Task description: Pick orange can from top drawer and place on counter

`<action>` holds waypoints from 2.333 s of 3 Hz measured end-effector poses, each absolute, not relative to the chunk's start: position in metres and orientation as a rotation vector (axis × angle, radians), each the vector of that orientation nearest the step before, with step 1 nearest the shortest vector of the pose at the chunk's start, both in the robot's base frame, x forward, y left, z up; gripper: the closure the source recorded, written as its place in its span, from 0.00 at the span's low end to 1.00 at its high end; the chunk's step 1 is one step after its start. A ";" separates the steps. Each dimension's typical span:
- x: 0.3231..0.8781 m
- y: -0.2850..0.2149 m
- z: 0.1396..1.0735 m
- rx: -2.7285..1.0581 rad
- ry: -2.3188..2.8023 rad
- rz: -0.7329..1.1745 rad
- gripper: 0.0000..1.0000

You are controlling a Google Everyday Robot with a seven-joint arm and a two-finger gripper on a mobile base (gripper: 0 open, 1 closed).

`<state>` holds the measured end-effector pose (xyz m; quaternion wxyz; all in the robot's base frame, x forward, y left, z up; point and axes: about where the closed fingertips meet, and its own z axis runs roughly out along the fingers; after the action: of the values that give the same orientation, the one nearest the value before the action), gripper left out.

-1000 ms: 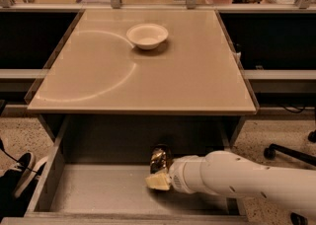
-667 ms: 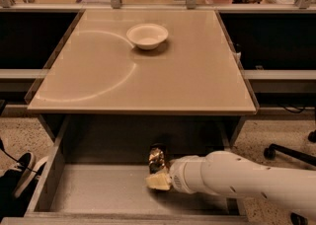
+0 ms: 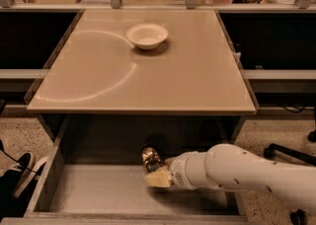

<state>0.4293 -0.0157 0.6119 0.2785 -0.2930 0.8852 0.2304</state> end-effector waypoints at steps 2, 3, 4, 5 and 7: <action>0.449 -0.048 0.700 -0.986 2.197 0.671 1.00; 0.421 -0.075 0.736 -1.080 2.169 0.676 1.00; 0.376 -0.101 0.771 -1.141 2.137 0.660 1.00; 0.357 -0.121 0.802 -1.132 2.109 0.592 1.00; 0.360 -0.123 0.808 -1.138 2.075 0.607 1.00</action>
Offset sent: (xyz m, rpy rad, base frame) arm -0.0438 -0.0520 0.1329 0.0710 0.0155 0.4664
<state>0.3604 -0.1233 0.8081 0.3423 -0.4376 0.7981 0.2333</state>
